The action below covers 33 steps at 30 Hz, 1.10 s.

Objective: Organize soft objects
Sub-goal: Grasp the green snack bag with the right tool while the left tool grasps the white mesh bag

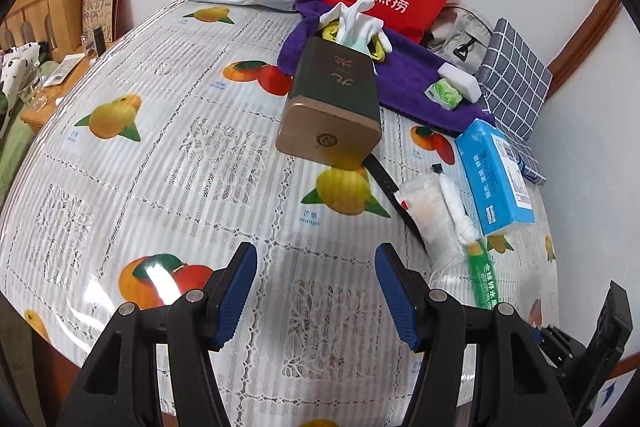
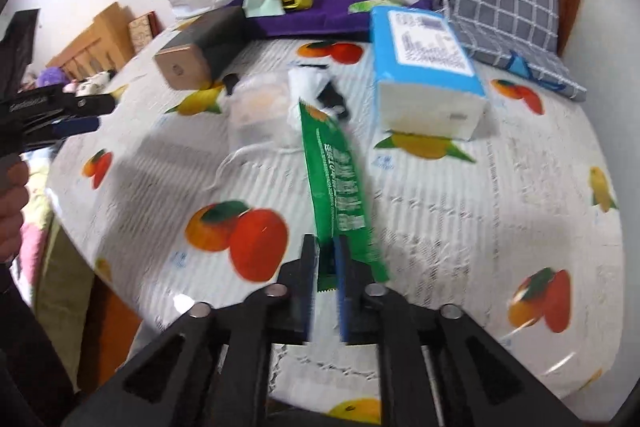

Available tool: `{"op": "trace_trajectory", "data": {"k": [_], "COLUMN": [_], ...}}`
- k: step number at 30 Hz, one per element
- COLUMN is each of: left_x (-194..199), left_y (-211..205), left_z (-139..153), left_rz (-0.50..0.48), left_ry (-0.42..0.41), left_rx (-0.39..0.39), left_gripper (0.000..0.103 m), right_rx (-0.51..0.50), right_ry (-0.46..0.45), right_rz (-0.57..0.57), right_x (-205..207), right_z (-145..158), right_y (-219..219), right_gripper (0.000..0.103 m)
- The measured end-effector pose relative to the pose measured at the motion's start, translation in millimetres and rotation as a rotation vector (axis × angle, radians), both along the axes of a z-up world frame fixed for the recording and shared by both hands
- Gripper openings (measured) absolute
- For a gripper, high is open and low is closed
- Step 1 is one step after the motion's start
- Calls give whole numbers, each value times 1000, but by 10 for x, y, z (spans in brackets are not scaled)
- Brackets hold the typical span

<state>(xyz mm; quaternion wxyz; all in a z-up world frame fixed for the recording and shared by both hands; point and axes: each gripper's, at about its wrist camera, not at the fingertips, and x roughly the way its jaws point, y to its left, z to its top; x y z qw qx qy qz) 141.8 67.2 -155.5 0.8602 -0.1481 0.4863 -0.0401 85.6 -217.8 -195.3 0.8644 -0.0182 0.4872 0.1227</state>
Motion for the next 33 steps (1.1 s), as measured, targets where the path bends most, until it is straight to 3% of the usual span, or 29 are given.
{"op": "trace_trajectory", "data": {"k": [1, 7, 12, 14, 15, 17, 18, 21, 23, 29, 33], "left_x": [-5, -10, 32, 49, 58, 83, 98, 129, 146, 237, 275], "left_y": [-13, -63, -137, -177, -199, -253, -289, -401, -481, -800, -1062], "left_z": [1, -43, -105, -128, -138, -154, -160, -184, -203, -291, -356], "left_rz": [-2, -3, -18, -32, -40, -55, -63, -88, -108, -184, -247], "left_ry": [0, 13, 22, 27, 29, 32, 33, 36, 36, 55, 68], "left_rx": [5, 26, 31, 33, 31, 25, 24, 38, 51, 70, 68], "left_gripper": [59, 59, 59, 59, 59, 59, 59, 59, 59, 59, 59], "right_rx": [-5, -25, -44, -63, -69, -63, -61, 7, 43, -28, -15], "right_ry": [-9, -50, -44, -84, -96, -116, -118, -95, -86, -132, -117], "right_rz": [-11, 0, -26, -32, -32, -40, -52, -93, -119, -202, -235], "right_x": [2, 117, 308, 307, 305, 303, 311, 347, 340, 243, 257], "right_z": [-14, -89, -276, -295, -305, -295, -291, -269, -253, -187, -246], "right_y": [2, 44, 44, 53, 60, 44, 28, -100, -199, -437, -591], "right_gripper": [46, 64, 64, 64, 63, 51, 38, 29, 27, 26, 27]}}
